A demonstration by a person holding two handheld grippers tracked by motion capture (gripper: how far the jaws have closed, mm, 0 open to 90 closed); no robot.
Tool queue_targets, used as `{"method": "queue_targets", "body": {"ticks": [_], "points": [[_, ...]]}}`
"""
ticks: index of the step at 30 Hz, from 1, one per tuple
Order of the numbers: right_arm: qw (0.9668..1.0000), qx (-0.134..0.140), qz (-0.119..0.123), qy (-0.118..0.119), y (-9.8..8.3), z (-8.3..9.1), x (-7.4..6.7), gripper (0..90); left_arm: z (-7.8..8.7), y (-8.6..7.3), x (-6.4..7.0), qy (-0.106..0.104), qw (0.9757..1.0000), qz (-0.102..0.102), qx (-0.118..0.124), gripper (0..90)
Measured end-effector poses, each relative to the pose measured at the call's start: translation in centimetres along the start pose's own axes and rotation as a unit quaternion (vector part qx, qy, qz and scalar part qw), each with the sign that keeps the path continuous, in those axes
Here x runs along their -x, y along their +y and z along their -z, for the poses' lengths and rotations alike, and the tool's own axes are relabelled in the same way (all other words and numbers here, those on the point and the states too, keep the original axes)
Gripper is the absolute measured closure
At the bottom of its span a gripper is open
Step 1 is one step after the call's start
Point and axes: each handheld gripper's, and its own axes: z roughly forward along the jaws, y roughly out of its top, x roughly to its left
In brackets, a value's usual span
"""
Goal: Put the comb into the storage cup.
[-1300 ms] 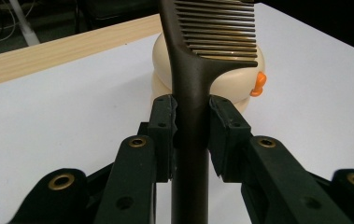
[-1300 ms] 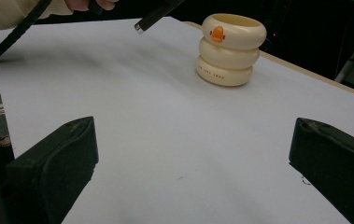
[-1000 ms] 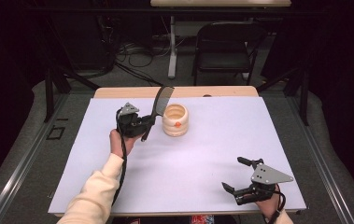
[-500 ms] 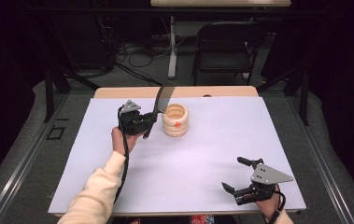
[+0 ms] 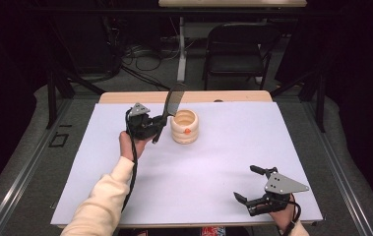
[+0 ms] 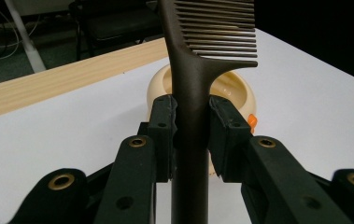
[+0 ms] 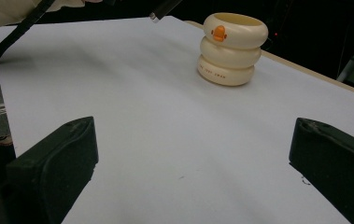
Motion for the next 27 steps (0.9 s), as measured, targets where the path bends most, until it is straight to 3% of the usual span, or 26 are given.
{"method": "queue_targets", "body": {"ticks": [27], "points": [[1.0000,-0.001,-0.001,0.000,-0.01,-0.04,0.01,0.6,-0.49,0.96,0.13,0.004,0.9999,-0.003,0.011,72.4]]}}
